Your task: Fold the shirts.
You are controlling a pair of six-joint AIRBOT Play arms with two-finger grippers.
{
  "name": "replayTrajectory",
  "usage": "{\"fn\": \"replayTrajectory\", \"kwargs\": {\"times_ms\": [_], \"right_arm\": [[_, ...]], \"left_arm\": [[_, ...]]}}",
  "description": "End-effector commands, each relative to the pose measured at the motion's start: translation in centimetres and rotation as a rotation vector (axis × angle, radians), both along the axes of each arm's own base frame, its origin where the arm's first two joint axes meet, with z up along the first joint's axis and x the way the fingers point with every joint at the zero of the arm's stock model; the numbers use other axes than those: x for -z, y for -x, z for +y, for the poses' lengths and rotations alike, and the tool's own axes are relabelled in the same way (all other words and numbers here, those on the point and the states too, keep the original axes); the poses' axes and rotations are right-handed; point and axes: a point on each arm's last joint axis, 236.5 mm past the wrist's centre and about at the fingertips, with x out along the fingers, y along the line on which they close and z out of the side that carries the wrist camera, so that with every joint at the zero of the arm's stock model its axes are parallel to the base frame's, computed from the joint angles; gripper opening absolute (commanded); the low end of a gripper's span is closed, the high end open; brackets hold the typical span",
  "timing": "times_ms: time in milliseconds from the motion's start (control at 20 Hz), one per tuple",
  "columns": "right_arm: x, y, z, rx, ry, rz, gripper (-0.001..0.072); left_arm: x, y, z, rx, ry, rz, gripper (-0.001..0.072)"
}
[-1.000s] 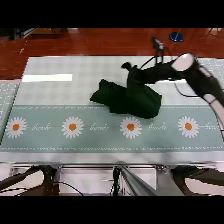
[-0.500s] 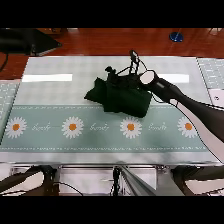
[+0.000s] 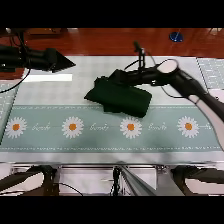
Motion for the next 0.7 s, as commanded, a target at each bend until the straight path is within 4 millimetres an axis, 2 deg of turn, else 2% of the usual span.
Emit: {"fn": "replayTrajectory", "kwargs": {"times_ms": [0,100,150,200,250,300,350,500,650], "right_arm": [[1.2,1.5,-13.2,0.067,0.371,0.048,0.0488],[3.1,2.7,-25.6,0.244,0.715,0.154,0.0472],[4.0,4.2,-29.7,0.277,0.805,0.234,0.0472],[5.4,5.7,-31.9,0.301,0.799,0.322,0.0473],[7.0,6.9,-31.9,0.317,0.706,0.398,0.0480],[8.4,7.5,-30.6,0.331,0.576,0.444,0.0524],[9.5,7.5,-28.7,0.353,0.425,0.474,0.0588],[12.0,5.9,-24.1,0.449,0.116,0.499,0.0590],[14.6,4.9,-20.4,0.464,0.015,0.538,0.0590]], "left_arm": [[4.4,-0.1,1.2,0.008,-0.099,0.072,0.0020],[5.9,0.0,2.0,0.014,-0.151,0.094,0.0022],[6.3,-0.1,2.3,0.013,-0.168,0.096,0.0044],[6.5,-0.1,2.5,0.012,-0.183,0.096,0.0157],[6.7,-0.1,2.7,0.010,-0.197,0.095,0.0302],[7.0,-0.1,3.0,0.010,-0.214,0.096,0.0402],[7.3,-0.1,3.3,0.011,-0.231,0.097,0.0407],[7.6,0.0,3.6,0.013,-0.250,0.099,0.0407],[7.6,0.0,3.6,0.013,-0.250,0.099,0.0406]]}}
